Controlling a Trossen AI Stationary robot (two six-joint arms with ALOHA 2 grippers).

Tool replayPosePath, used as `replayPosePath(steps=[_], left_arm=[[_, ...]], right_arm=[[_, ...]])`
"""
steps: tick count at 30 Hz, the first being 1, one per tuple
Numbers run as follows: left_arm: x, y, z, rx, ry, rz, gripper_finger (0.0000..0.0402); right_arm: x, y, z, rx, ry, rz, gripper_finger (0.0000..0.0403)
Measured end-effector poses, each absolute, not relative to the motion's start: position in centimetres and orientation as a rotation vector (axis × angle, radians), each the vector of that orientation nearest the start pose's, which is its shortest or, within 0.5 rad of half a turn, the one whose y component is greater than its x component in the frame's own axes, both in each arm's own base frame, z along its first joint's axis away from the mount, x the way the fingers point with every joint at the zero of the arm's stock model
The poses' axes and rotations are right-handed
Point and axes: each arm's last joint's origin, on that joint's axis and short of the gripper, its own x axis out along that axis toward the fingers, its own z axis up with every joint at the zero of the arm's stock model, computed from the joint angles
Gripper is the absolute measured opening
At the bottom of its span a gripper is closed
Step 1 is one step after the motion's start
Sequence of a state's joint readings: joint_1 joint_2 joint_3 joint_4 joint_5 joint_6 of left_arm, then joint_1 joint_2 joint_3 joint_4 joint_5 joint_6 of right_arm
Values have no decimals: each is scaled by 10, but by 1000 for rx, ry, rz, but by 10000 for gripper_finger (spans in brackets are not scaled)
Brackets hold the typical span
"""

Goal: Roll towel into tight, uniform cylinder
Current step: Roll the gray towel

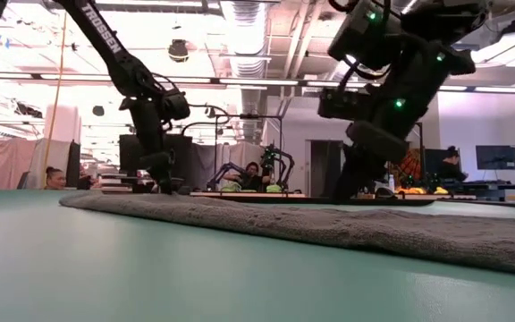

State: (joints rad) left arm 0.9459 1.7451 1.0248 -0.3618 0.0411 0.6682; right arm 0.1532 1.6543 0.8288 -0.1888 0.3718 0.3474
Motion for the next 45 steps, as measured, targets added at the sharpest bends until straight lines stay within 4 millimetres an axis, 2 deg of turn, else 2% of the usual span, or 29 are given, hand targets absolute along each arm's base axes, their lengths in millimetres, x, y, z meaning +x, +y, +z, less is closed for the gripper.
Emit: replayPosePath(steps=[9,14,18,22,24,35,38,45], left_arm=[[195,274,162,29,1184,514,0],[195,274,162,10,1173,521,0],[195,274,162,-6,1169,513,0],[195,274,162,-6,1166,510,0],[195,274,162,-6,1166,508,0],[197,274,162,-5,1139,478,0],[197,273,162,-8,1134,470,0],[197,273,162,-11,1131,467,0]], right_arm=[[301,22,147,19,916,-465,132],[299,13,132,19,941,-470,120],[297,11,124,59,906,-441,83],[295,12,125,60,905,-442,22],[294,11,127,58,904,-439,12],[286,11,148,93,879,-437,24],[286,11,148,92,879,-439,50],[284,7,147,97,897,-454,140]])
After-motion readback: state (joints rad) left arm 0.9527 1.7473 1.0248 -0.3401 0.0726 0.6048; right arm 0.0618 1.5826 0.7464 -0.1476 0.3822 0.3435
